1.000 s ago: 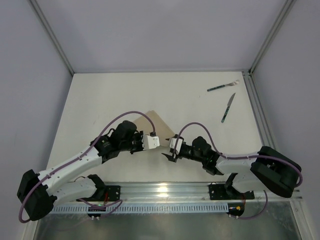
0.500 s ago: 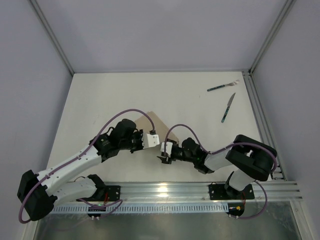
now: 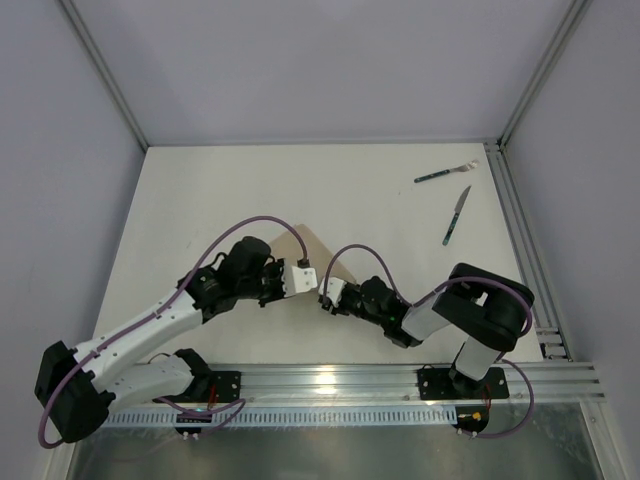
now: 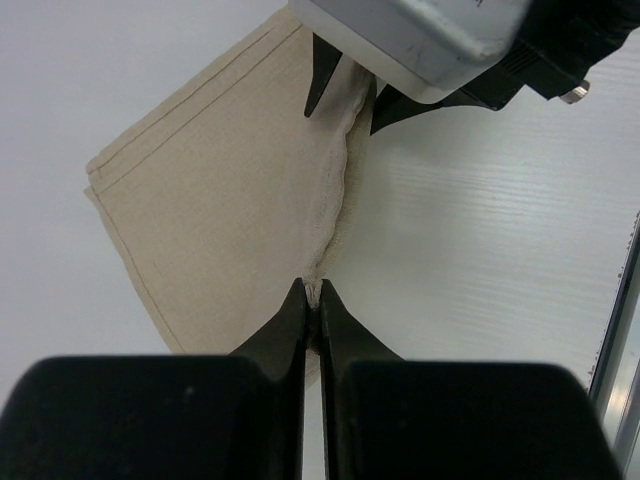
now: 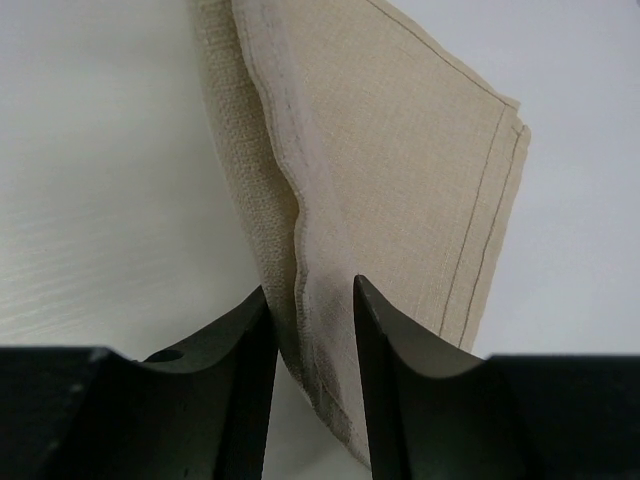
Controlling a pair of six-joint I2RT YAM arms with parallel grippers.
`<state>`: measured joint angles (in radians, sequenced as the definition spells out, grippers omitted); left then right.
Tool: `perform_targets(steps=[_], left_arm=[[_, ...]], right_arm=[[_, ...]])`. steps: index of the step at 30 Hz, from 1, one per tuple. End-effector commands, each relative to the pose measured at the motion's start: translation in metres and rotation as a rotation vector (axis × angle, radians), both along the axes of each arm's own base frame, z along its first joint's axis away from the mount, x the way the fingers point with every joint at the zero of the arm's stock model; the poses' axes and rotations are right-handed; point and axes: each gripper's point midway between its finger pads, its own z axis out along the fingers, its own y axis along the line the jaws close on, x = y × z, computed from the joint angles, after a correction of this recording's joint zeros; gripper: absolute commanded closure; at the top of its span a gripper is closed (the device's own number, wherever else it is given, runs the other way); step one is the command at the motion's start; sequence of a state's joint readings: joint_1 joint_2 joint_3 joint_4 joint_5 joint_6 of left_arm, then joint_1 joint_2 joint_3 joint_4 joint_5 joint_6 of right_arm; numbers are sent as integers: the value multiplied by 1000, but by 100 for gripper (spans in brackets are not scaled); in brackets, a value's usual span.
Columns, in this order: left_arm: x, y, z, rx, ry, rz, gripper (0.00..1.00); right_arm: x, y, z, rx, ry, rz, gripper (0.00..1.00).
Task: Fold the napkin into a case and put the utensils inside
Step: Pick up the upper triangle-folded napkin from the center of the board, then turn over the upper triangle folded napkin at the center of the board.
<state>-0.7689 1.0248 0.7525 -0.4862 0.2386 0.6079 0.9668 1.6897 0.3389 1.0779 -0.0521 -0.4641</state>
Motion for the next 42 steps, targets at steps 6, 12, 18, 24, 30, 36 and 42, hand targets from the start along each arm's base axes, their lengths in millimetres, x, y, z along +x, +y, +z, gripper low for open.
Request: perform_targets(steps=[6,12,18,24,30,36,42], left_arm=[[4,-4,31,-66,-25,4,100],[4,1,33,-61,-21,17,100],[6,9,37,-55,-39,42,100],[7,12,41,-55,-52,53,100],[10,16,45,-54,-72,78,100],[19,23,58,-47,-113,129,100],[36,47,85,-7,-220,241,100]], right_arm=[[13,-22,4,-27,-60,-120,61],[17,-38,-9,-107,-24,-186,61],[18,-49,-13,-126,8,-244,61],[17,-53,-17,-138,28,-259,62],[16,-54,-15,-137,30,-258,73],[4,-35,8,-113,90,-159,94],[-20,-21,37,-125,204,-36,96]])
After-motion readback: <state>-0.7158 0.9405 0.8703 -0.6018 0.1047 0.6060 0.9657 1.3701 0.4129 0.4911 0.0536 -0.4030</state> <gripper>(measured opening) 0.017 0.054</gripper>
